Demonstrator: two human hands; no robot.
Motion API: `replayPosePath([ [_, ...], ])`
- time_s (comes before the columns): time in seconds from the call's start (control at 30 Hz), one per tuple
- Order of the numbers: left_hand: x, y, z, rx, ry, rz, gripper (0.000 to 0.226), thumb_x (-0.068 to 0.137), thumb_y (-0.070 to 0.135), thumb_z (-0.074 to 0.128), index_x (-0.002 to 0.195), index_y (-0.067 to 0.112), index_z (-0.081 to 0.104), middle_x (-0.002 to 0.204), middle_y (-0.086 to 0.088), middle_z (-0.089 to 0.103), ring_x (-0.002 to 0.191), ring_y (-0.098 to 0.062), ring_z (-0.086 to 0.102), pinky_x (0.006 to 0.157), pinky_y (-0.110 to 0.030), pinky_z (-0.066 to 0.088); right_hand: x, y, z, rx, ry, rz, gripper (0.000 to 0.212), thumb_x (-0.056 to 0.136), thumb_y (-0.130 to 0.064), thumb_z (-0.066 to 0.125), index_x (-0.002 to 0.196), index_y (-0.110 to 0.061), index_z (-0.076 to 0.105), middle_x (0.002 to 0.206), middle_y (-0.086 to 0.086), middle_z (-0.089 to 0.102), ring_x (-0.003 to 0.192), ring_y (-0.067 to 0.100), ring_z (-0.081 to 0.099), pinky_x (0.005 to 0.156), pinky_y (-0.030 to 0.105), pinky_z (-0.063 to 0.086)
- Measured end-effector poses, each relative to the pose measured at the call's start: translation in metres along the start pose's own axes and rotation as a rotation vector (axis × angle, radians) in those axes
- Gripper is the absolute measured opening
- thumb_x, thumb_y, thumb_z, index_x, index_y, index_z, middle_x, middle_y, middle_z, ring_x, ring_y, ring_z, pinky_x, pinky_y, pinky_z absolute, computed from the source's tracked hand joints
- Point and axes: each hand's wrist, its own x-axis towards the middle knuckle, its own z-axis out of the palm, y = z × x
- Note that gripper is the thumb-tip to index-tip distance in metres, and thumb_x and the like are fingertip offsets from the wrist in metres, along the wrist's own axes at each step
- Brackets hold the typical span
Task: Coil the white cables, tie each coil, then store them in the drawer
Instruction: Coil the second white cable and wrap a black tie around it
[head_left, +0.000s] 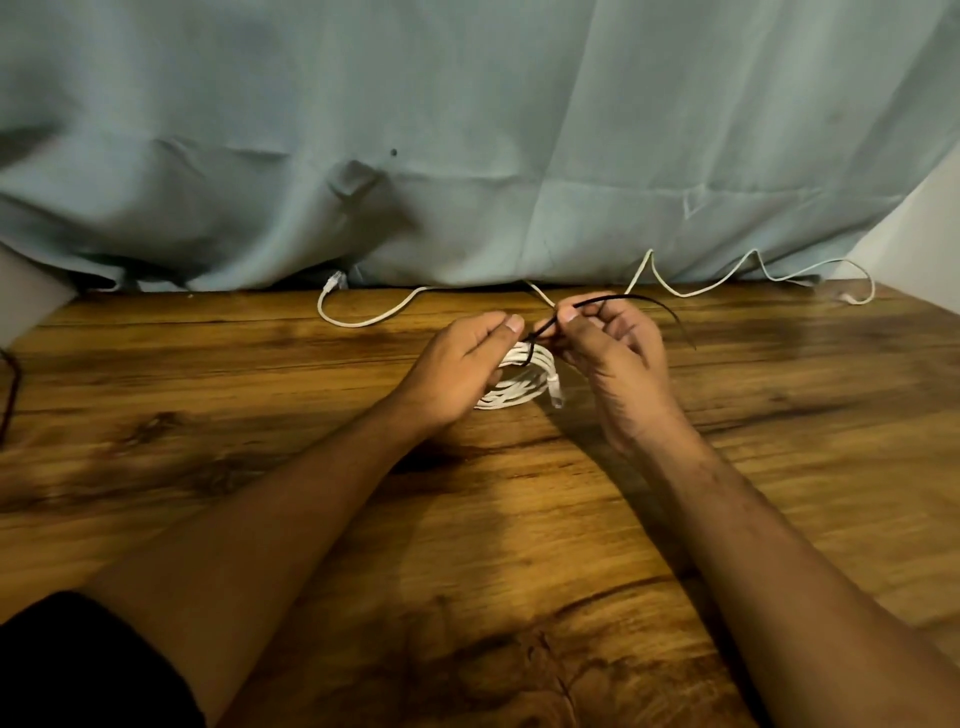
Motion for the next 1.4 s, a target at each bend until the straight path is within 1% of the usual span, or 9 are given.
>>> replayPosePath([
  [0.27, 0.003, -0.004, -0.008, -0.009, 0.019, -0.045, 0.044, 0.108, 0.039, 0.042, 0.100, -0.001, 0.057, 0.061, 0.009, 0.041, 0.051, -0.008, 0.037, 0.050, -0.029, 0.029, -0.012, -0.015, 0.006, -0.064, -0.190, -0.037, 0.013, 0.096, 0.007, 0.059, 0.108, 0.013, 0.061, 0.082, 0.016, 0.071, 0.071, 0.012, 0.070, 0.068, 0.021, 0.055],
  [0.43, 0.000, -0.002, -0.012, 0.047, 0.067, -0.038, 0.040, 0.110, 0.032, 0.042, 0.100, -0.001, 0.062, 0.051, 0.016, 0.046, 0.048, -0.003, 0.040, 0.048, -0.024, 0.033, -0.017, -0.016, 0.010, -0.194, -0.282, -0.065, 0.007, 0.094, 0.010, 0.063, 0.099, 0.006, 0.064, 0.077, 0.004, 0.073, 0.071, 0.008, 0.069, 0.068, 0.018, 0.054],
  [0.67, -0.002, 0.003, -0.006, 0.112, 0.064, 0.028, 0.044, 0.109, 0.036, 0.044, 0.087, 0.001, 0.059, 0.052, 0.012, 0.045, 0.048, -0.007, 0.040, 0.052, -0.033, 0.033, -0.008, -0.009, 0.006, -0.211, -0.083, -0.181, 0.009, 0.099, 0.000, 0.063, 0.103, 0.008, 0.062, 0.085, 0.019, 0.071, 0.071, 0.009, 0.067, 0.065, 0.016, 0.049],
  [0.77, -0.005, 0.006, 0.000, 0.107, 0.057, 0.078, 0.043, 0.108, 0.040, 0.045, 0.075, 0.014, 0.053, 0.055, 0.012, 0.046, 0.050, -0.007, 0.040, 0.053, -0.034, 0.032, -0.003, -0.005, 0.002, -0.187, -0.022, -0.151, 0.003, 0.099, -0.002, 0.064, 0.102, -0.001, 0.064, 0.084, 0.015, 0.070, 0.069, 0.007, 0.066, 0.062, 0.016, 0.049],
  [0.93, -0.009, 0.011, -0.001, 0.062, 0.029, 0.090, 0.020, 0.106, 0.036, 0.054, 0.099, 0.020, 0.065, 0.061, 0.021, 0.060, 0.052, 0.004, 0.049, 0.053, -0.021, 0.037, -0.001, -0.002, 0.000, -0.154, -0.006, -0.137, 0.003, 0.099, -0.001, 0.063, 0.102, -0.002, 0.065, 0.082, 0.013, 0.070, 0.064, 0.005, 0.065, 0.060, 0.015, 0.049],
  [1.03, -0.008, 0.012, -0.002, 0.081, 0.041, 0.137, 0.013, 0.100, 0.032, 0.064, 0.102, 0.020, 0.070, 0.091, 0.012, 0.075, 0.081, -0.003, 0.069, 0.074, -0.032, 0.054, 0.000, -0.003, 0.000, -0.158, -0.016, -0.161, 0.005, 0.099, 0.000, 0.064, 0.103, 0.001, 0.064, 0.081, 0.012, 0.070, 0.063, 0.007, 0.064, 0.058, 0.016, 0.048],
  [1.13, -0.005, 0.009, -0.002, 0.082, 0.078, 0.162, 0.009, 0.097, 0.027, 0.069, 0.103, 0.022, 0.073, 0.102, 0.007, 0.076, 0.098, -0.008, 0.071, 0.091, -0.032, 0.054, 0.001, -0.003, 0.000, -0.126, 0.001, -0.157, 0.005, 0.096, -0.004, 0.068, 0.101, -0.003, 0.066, 0.080, 0.007, 0.072, 0.063, 0.009, 0.064, 0.058, 0.018, 0.048],
  [1.27, -0.004, 0.011, 0.002, -0.058, 0.121, 0.112, 0.008, 0.097, 0.015, 0.069, 0.101, 0.015, 0.075, 0.100, 0.002, 0.077, 0.093, -0.009, 0.070, 0.087, -0.027, 0.054, 0.001, -0.003, 0.000, -0.112, 0.022, -0.167, 0.005, 0.096, -0.003, 0.068, 0.101, -0.003, 0.067, 0.079, 0.002, 0.072, 0.066, 0.008, 0.063, 0.060, 0.020, 0.048],
  [1.4, -0.004, 0.016, 0.005, -0.209, 0.136, 0.030, 0.009, 0.098, 0.006, 0.064, 0.101, 0.007, 0.072, 0.072, 0.013, 0.072, 0.061, 0.006, 0.061, 0.061, -0.010, 0.044, 0.001, -0.004, 0.001, -0.094, 0.029, -0.174, 0.008, 0.092, -0.009, 0.070, 0.099, -0.006, 0.069, 0.085, 0.012, 0.070, 0.067, 0.012, 0.061, 0.061, 0.024, 0.048],
])
